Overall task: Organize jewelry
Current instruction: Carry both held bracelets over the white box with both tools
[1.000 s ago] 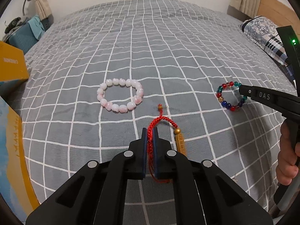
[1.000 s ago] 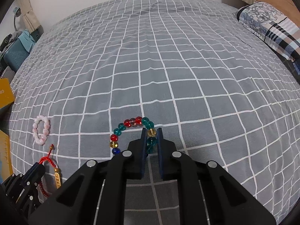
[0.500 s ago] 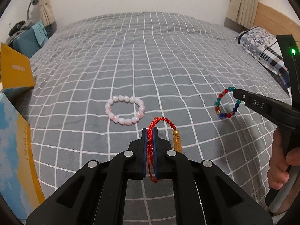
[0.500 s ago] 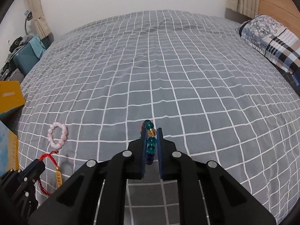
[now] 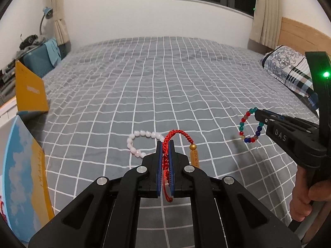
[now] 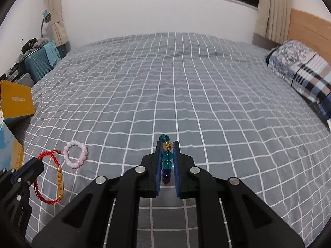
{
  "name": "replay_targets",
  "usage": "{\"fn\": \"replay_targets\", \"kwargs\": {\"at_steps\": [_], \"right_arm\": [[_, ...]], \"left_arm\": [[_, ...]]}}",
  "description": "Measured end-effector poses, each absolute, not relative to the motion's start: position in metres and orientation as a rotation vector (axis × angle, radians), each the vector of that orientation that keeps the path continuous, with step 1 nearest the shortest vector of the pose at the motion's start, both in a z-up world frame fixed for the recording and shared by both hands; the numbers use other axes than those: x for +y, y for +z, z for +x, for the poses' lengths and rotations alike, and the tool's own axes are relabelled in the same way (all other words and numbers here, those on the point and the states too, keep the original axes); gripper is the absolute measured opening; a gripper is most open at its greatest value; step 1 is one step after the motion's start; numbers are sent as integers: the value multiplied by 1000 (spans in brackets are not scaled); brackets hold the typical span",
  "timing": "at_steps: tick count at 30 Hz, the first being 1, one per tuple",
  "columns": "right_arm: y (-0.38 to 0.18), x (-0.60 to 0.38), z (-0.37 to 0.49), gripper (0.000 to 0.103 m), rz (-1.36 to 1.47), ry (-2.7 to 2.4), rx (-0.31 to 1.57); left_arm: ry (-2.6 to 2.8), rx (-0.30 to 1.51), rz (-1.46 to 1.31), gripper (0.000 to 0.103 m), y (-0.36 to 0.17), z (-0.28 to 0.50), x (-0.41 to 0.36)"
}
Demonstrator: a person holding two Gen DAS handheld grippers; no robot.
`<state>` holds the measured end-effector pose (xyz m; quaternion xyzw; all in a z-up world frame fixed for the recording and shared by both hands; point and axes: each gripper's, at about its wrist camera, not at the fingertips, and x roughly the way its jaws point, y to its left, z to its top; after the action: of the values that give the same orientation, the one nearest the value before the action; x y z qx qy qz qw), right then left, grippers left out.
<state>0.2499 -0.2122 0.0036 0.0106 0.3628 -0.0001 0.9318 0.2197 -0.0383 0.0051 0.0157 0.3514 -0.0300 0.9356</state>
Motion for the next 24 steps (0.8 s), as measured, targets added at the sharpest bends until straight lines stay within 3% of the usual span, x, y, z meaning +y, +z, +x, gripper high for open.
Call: {"fn": "replay_targets", "kwargs": {"at_steps": [24], "right_arm": [[40, -175, 205, 9, 14, 4, 733]], "left_arm": [[10, 733, 9, 6, 48, 188, 5]]}}
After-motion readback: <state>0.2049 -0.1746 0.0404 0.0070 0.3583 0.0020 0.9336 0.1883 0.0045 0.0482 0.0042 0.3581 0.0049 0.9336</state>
